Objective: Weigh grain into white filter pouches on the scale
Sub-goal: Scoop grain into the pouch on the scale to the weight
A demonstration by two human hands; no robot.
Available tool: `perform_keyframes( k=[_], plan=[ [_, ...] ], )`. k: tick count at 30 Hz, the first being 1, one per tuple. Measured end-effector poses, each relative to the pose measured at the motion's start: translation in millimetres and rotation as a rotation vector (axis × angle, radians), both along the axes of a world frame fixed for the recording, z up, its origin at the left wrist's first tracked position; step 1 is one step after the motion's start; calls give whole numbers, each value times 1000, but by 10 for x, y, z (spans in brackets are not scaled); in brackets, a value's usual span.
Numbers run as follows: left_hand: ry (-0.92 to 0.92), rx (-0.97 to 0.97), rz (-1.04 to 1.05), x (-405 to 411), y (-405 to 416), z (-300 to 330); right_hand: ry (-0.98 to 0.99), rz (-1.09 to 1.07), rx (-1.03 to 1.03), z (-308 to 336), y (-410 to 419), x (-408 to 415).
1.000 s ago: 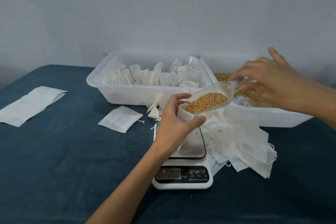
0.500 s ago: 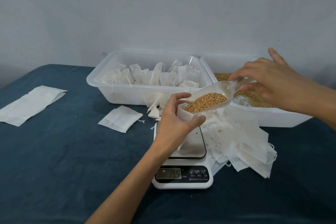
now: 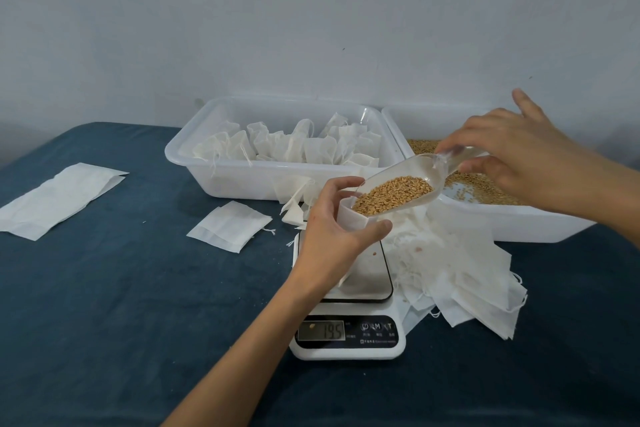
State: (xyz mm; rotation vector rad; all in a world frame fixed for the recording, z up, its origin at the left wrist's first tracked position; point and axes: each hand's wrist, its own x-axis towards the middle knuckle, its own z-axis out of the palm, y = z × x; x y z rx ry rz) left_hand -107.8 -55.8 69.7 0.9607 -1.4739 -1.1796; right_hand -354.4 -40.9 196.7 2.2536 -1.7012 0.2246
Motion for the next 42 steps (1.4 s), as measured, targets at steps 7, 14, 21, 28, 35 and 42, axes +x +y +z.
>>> perform_keyframes(
  k=[7,14,21,28,35,42],
  plan=[
    [-1,7,-8,7,-9,-10,17,15,-19,-15,-8,-2],
    [5,17,-19,2,-26,-23,29,11,-23,-5,1,22],
    [20,11,-18,3,-22,-21,-4,6,7,-36,-15,-19],
    [24,4,-17,-1,-15,-8,-188,-17,133,-116,-66,-81],
    [44,34,-18,3,-10,20,-423,51,302,-253,-89,-117],
    [31,36,-2,7,-4,36,-577,14,286,-300,-223,-341]
  ],
)
